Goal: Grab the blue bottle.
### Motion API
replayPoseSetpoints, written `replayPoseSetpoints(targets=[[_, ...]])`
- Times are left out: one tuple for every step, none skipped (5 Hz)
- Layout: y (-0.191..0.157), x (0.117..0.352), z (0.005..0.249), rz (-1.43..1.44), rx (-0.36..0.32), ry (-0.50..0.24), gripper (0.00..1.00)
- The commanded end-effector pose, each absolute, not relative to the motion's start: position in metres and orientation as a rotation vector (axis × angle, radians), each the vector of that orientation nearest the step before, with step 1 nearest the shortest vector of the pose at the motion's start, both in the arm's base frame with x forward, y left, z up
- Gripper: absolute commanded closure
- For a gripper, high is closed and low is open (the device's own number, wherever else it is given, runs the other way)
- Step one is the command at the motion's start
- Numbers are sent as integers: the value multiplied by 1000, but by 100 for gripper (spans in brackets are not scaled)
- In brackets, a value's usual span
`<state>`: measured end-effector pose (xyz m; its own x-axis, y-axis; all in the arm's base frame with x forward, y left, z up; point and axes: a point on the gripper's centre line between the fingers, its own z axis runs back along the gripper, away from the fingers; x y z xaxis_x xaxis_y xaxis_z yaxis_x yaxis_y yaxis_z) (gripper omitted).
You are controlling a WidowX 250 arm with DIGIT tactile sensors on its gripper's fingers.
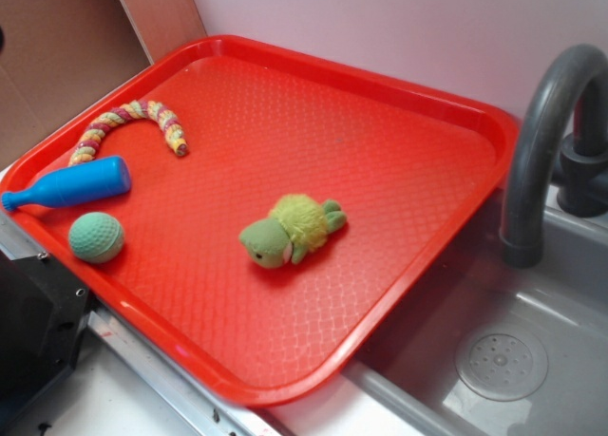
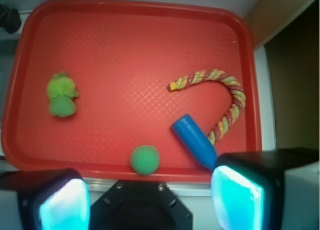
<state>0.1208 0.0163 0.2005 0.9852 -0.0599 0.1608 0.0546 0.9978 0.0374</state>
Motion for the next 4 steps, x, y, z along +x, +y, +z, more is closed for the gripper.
replayPoseSetpoints(targets=[[49, 129, 145, -283, 91, -162, 0], [69, 137, 116, -362, 122, -131, 0], [83, 146, 93, -418, 113, -110, 0], [89, 154, 75, -420, 157, -50, 0]])
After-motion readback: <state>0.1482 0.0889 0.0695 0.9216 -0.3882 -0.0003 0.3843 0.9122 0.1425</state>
